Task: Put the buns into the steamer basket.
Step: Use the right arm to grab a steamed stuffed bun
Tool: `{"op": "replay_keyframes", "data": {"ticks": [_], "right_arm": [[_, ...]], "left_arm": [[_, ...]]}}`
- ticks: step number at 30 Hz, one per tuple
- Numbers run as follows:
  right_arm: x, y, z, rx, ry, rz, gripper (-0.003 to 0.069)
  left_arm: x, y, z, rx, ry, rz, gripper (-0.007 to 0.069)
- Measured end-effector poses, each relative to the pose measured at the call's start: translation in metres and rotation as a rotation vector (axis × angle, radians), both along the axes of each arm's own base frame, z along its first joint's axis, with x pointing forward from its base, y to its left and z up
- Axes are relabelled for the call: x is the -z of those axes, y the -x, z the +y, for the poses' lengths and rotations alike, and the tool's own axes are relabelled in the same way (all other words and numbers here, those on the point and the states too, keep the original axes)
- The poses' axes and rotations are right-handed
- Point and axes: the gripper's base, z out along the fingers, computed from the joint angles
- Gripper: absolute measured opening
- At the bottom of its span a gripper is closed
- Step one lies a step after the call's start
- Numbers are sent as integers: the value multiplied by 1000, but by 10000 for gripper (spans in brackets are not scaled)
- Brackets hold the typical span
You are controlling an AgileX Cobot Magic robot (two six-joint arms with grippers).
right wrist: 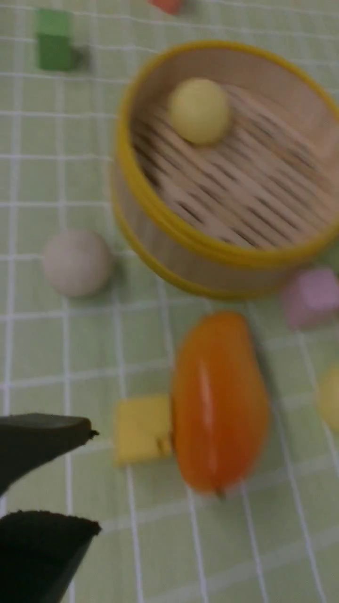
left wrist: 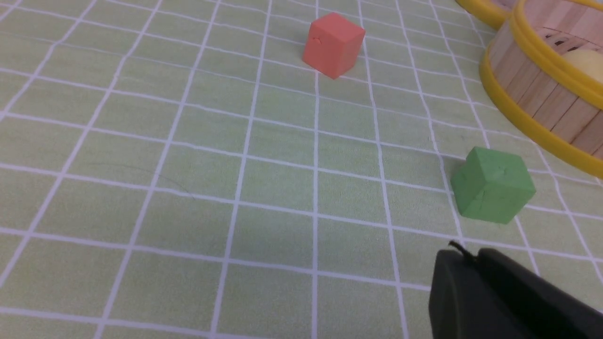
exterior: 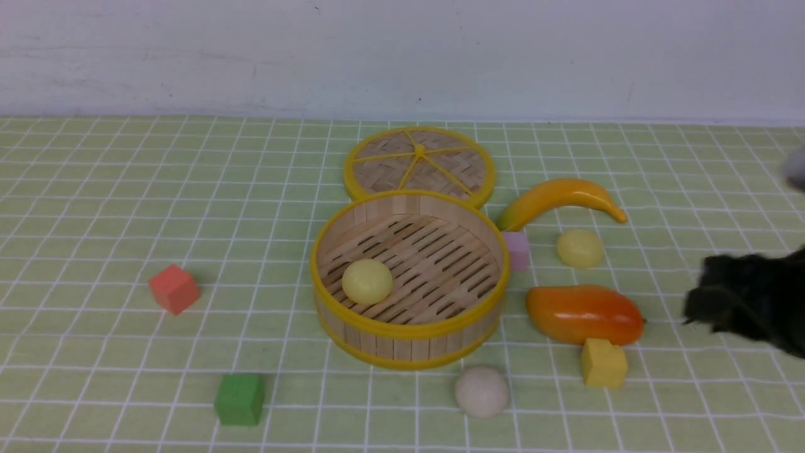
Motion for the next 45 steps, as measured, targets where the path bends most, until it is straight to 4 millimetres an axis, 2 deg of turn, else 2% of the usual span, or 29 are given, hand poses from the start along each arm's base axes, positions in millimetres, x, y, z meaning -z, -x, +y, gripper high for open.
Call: {"op": "replay_keyframes", "data": {"ticks": [1, 4, 5, 7, 10, 14, 27, 34, 38, 39, 40, 45], "right_arm": [[2, -1, 7, -41, -3, 7, 239], [15, -19, 54, -270, 20, 72, 239], [16, -21, 55, -277, 23, 74, 239], [20, -34, 84, -385, 54, 108, 239], [28, -51, 113, -468, 111, 140, 239], [43, -64, 131, -490, 172, 179, 239], [91, -84, 140, -468, 244, 222, 239], [98, -85, 140, -473, 255, 238, 228], [97, -85, 141, -471, 254, 246, 101], [98, -85, 141, -471, 254, 247, 101], [97, -84, 141, -468, 252, 257, 29], [93, -81, 140, -478, 252, 278, 1]], "left_arm": [[0, 0, 0, 0, 0, 0, 36], [0, 0, 0, 0, 0, 0, 36], [0, 0, 0, 0, 0, 0, 36], [0, 0, 0, 0, 0, 0, 36], [0, 0, 0, 0, 0, 0, 36], [0, 0, 0, 0, 0, 0, 37], [0, 0, 0, 0, 0, 1, 44], [0, 0, 0, 0, 0, 1, 47], [0, 0, 0, 0, 0, 1, 53], [0, 0, 0, 0, 0, 1, 53], [0, 0, 0, 0, 0, 1, 55], [0, 0, 0, 0, 0, 1, 59]]}}
